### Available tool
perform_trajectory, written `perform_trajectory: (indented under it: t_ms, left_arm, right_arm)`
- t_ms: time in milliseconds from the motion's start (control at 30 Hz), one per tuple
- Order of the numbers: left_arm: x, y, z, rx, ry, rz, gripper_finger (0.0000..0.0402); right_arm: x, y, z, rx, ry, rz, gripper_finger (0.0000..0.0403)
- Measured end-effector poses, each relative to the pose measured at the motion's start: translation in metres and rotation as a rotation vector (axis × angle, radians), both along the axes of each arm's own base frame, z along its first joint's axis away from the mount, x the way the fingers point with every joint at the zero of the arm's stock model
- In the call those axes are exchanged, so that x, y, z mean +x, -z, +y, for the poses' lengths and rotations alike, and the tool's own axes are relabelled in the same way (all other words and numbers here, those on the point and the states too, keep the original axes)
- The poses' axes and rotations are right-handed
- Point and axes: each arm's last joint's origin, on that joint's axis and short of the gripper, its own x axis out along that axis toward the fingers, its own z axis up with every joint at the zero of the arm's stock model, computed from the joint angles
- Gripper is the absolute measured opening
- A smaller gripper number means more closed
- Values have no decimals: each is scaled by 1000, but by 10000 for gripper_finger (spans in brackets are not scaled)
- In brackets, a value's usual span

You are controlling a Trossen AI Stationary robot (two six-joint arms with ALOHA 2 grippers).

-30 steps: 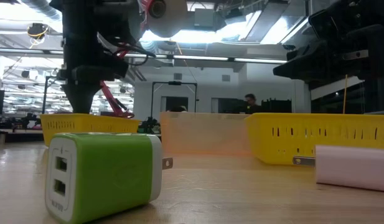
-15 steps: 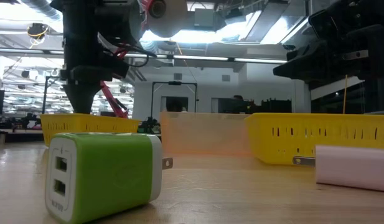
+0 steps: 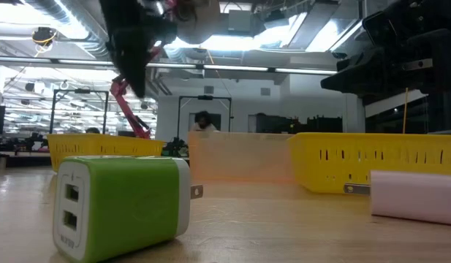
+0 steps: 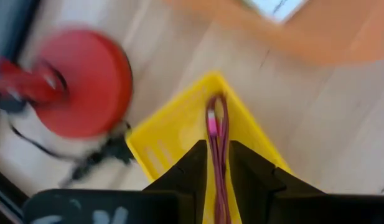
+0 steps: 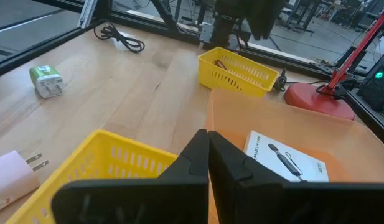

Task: Pick and place items into bin
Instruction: Put the pink charger adapter into the right yellow bin

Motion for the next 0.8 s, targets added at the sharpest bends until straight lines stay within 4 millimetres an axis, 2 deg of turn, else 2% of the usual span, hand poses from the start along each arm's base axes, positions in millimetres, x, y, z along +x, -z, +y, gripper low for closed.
perform_trajectory:
  t_ms: [167,367,567,800]
  left_arm:
    - [-2,-11,-17,72,74,-78,50]
    - [-2,-19,-54,117,299,-249,27]
    - [-3,-12,-83,72,464,-428,3]
    - [-2,7,-109,74,640,-668,2]
  right_arm:
    - [0,0,0,7,1,0,0]
    - [0,1,0,33,7,10,0]
    - [0,0,0,54,11,7,0]
    - [1,-4,1,95,13,-41,0]
